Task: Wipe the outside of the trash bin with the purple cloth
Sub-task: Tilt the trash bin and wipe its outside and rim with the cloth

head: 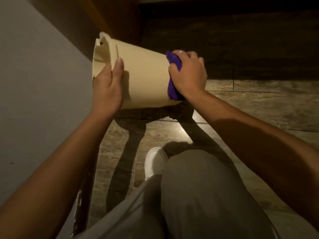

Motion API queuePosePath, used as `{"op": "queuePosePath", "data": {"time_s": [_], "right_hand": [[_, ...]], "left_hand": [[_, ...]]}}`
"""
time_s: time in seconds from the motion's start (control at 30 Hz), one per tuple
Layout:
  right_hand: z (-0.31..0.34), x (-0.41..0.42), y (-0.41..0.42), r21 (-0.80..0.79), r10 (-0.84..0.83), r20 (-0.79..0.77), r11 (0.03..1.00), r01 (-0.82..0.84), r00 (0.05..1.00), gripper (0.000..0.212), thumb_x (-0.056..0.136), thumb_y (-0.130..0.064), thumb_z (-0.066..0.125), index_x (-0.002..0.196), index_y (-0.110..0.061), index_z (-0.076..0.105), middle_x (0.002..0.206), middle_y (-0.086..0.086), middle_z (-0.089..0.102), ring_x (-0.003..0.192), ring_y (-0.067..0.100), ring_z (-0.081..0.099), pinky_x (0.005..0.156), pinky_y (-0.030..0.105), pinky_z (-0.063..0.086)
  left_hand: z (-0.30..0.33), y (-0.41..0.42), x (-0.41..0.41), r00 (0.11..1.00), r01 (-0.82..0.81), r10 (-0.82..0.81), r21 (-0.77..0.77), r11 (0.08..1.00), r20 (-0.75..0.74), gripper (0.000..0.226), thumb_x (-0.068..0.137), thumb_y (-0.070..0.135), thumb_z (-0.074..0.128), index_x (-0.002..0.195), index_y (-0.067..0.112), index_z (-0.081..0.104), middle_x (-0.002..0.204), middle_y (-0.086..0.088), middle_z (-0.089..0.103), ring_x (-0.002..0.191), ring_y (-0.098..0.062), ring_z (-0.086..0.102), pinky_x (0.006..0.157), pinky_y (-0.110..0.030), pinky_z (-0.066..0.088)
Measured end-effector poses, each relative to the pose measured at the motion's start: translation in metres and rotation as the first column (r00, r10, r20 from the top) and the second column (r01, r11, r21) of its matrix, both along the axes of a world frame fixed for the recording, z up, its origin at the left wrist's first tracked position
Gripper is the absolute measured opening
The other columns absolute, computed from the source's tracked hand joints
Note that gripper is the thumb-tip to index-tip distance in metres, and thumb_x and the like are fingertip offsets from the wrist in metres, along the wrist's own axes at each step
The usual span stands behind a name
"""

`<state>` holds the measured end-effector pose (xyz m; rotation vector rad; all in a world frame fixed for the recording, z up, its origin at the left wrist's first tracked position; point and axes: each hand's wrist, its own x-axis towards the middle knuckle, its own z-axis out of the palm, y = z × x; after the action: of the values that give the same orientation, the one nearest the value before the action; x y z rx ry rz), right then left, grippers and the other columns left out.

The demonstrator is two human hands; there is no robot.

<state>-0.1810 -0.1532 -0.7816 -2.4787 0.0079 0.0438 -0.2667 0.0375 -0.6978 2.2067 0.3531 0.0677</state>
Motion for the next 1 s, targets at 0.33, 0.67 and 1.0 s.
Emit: {"op": "queuePosePath", "data": {"time_s": [0.33,0.67,1.0], "right_hand": [[0.035,-0.016,0.047,-0.022,0.127,0.311,0.992,-0.126,0.942,0.051,0.099,-0.043,0.049,0.147,-0.028,0.052,0.147,0.005,0.053,0.123,0.027,0.052,0.096,0.036,0.045],[-0.044,-0.003,-0.040,0.054,-0.133,-0.082,0.989,0.138,0.988,0.050,0.101,-0.039,0.054,0.148,-0.025,0.045,0.145,0.007,0.052,0.127,0.025,0.054,0.094,0.036,0.048],[0.023,0.015,-0.020,0.313,-0.097,0.146,0.949,0.047,0.984,0.049,0.098,-0.037,0.062,0.144,-0.023,0.053,0.141,0.001,0.054,0.115,0.008,0.055,0.089,0.014,0.045]], "left_hand": [[0.022,0.002,0.051,0.997,-0.071,0.071,-0.005,0.997,-0.043,0.049,0.107,0.051,0.033,0.086,0.023,0.066,0.086,0.005,0.071,0.082,-0.009,0.069,0.079,-0.030,0.055],[0.020,0.017,0.083,0.986,-0.097,0.081,-0.102,0.990,-0.148,0.061,0.097,0.063,0.046,0.125,0.010,0.056,0.104,0.005,0.058,0.088,-0.006,0.056,0.077,-0.026,0.043],[0.001,0.024,0.028,0.995,0.077,-0.074,0.049,0.996,-0.063,0.035,0.104,0.055,0.040,0.110,0.026,0.059,0.095,0.012,0.060,0.091,-0.009,0.060,0.075,-0.027,0.047]]}}
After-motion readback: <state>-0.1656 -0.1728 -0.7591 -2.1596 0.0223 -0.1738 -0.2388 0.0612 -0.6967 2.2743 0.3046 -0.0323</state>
